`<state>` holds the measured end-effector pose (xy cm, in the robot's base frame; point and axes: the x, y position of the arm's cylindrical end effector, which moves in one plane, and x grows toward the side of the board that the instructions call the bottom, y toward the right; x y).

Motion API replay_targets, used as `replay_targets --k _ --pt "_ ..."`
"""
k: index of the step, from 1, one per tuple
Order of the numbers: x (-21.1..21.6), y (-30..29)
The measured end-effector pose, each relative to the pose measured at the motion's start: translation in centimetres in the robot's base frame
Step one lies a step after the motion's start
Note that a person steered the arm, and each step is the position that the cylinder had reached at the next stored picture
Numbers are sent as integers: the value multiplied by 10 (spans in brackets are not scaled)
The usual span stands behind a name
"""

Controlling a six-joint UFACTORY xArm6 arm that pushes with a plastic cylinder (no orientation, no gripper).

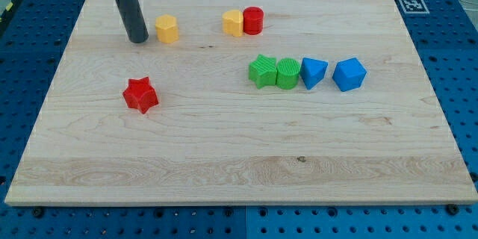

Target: Push the yellow hexagon left to the yellow heart

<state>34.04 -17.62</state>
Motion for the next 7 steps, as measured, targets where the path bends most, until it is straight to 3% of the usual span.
replay_targets --k 7 --pt "-10 64"
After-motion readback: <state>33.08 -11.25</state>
